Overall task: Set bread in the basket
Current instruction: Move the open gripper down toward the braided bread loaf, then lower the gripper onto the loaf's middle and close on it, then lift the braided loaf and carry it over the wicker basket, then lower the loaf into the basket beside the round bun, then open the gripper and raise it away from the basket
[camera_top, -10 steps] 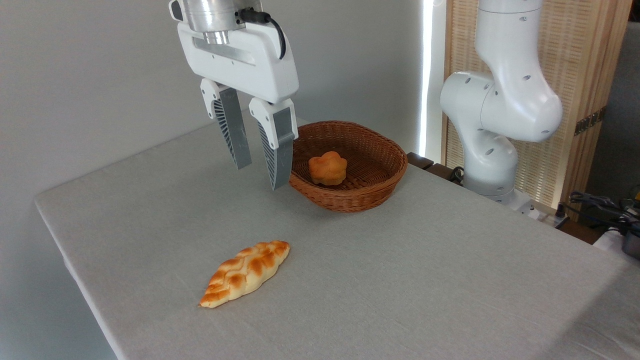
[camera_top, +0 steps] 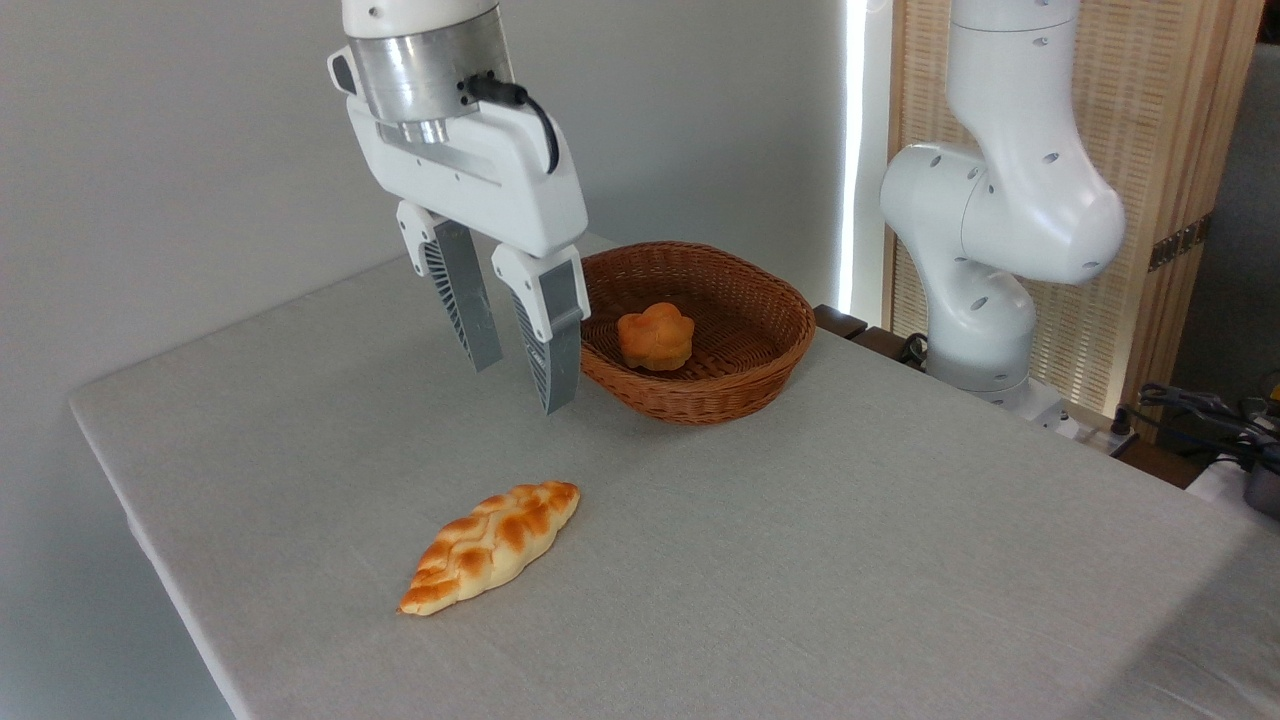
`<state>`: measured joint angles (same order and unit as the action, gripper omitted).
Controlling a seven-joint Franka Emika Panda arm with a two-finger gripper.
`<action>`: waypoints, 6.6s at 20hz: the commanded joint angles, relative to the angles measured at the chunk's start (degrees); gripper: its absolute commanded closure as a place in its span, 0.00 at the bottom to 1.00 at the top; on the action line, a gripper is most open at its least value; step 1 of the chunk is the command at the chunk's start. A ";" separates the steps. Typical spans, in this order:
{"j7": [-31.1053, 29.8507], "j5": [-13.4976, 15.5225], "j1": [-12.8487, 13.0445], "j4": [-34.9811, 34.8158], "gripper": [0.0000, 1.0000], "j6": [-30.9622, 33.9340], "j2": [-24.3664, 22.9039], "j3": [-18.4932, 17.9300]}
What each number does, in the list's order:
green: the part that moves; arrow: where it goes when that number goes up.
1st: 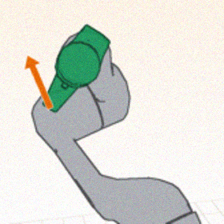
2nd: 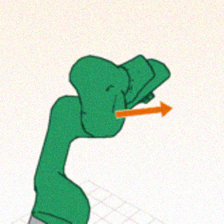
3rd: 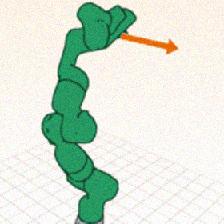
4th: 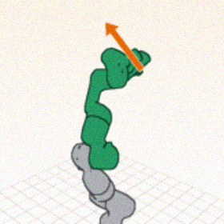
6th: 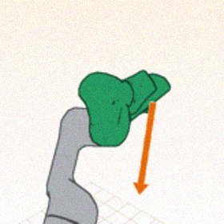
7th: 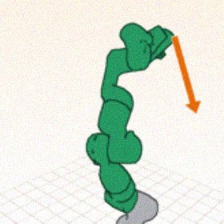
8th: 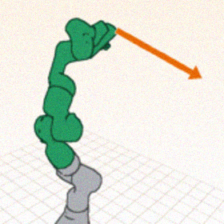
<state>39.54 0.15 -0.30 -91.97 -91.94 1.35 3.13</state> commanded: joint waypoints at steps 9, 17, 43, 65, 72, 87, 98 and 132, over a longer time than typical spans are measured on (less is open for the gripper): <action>-1.04 2.31 0.38 -6.90 0.00 -12.28 -0.03 0.30; -4.82 6.88 0.91 -16.39 0.00 -23.89 0.23 0.30; -7.37 1.61 2.67 -25.72 0.74 -34.62 3.04 3.55; -6.76 4.95 4.68 -22.02 0.95 -13.47 -9.24 3.90; -6.85 6.00 10.84 -24.65 0.94 0.62 -16.46 3.72; -7.11 8.37 20.25 -41.54 0.50 3.53 -27.89 3.28; -9.31 12.68 20.25 -41.45 0.00 -1.48 -27.63 3.28; -3.59 7.06 9.19 -1.92 0.00 -3.60 -8.04 -4.91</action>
<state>35.84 7.45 12.47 -101.90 -96.28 -13.85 -5.30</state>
